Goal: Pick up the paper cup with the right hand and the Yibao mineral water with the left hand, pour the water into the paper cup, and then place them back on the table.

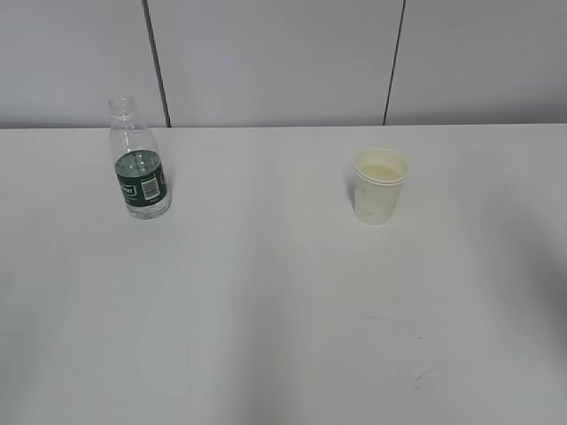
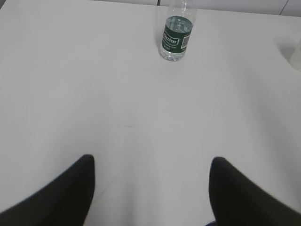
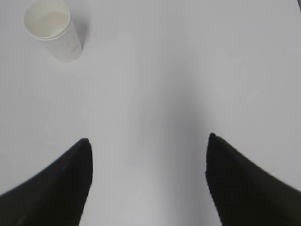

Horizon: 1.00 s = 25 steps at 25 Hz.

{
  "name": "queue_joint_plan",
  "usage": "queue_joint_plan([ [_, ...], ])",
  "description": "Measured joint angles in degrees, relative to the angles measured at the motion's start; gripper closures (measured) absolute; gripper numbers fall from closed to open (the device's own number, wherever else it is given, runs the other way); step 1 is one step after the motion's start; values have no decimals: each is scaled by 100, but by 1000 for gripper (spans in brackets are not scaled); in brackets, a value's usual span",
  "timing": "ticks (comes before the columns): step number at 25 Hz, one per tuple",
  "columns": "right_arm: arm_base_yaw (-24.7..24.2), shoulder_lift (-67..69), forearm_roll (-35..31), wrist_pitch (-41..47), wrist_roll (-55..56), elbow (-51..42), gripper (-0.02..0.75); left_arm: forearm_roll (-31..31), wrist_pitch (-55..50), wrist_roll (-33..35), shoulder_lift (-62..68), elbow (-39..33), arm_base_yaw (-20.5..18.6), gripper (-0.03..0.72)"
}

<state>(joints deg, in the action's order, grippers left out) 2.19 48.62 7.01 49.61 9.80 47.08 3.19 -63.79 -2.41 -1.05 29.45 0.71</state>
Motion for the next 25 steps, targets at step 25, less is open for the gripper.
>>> queue_joint_plan([
  [25,104,-3803,-160,2263,-78,-517,153,0,0,0,0,0,0,219],
])
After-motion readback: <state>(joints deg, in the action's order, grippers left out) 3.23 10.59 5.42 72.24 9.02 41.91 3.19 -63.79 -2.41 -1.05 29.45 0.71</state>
